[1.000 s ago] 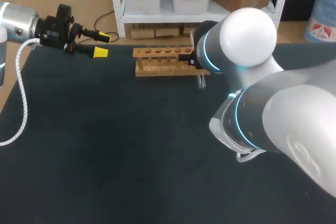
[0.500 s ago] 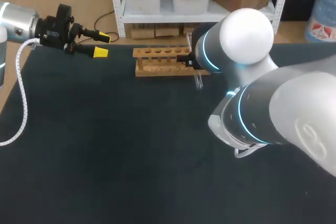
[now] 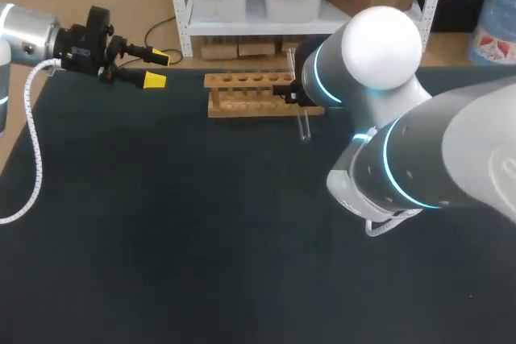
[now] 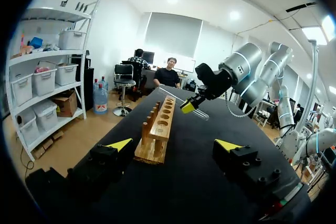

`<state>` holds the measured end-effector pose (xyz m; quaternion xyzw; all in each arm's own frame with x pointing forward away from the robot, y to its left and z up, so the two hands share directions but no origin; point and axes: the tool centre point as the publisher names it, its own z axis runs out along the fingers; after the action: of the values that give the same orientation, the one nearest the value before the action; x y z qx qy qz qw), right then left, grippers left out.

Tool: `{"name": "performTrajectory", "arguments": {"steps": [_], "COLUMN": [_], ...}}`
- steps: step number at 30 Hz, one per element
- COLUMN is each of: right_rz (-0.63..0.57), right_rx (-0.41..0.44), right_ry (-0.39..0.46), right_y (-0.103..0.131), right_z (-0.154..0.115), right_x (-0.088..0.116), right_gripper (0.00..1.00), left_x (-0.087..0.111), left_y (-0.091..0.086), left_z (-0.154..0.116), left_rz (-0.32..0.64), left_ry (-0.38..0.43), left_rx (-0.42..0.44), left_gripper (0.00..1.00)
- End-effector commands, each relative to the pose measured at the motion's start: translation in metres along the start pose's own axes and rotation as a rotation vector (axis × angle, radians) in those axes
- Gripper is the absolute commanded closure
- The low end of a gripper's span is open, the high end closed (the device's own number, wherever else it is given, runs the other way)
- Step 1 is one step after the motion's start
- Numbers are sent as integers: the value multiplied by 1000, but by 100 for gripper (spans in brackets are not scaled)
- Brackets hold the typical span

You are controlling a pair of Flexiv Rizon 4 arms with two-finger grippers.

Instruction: Grasp the test tube, adjust it, and insert it.

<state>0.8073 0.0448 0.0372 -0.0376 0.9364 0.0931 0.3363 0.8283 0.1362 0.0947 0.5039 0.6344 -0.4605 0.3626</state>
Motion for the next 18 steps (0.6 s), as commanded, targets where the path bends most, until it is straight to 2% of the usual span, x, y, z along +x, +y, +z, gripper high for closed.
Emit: {"name": "performTrajectory", "arguments": {"steps": [1, 18], "right_rz": [-1, -19], "right_rx": [-30, -89], "right_ry": [53, 154], "right_y": [-3, 0], "right_z": [6, 14], "right_x": [-5, -6], "right_gripper": [100, 100], "left_x": [1, 1], "left_y": [0, 0], "left_z": [0, 0], "left_rz": [1, 1], "left_ry": [0, 0], "left_rx": [1, 1], "left_gripper": [0, 0]}}
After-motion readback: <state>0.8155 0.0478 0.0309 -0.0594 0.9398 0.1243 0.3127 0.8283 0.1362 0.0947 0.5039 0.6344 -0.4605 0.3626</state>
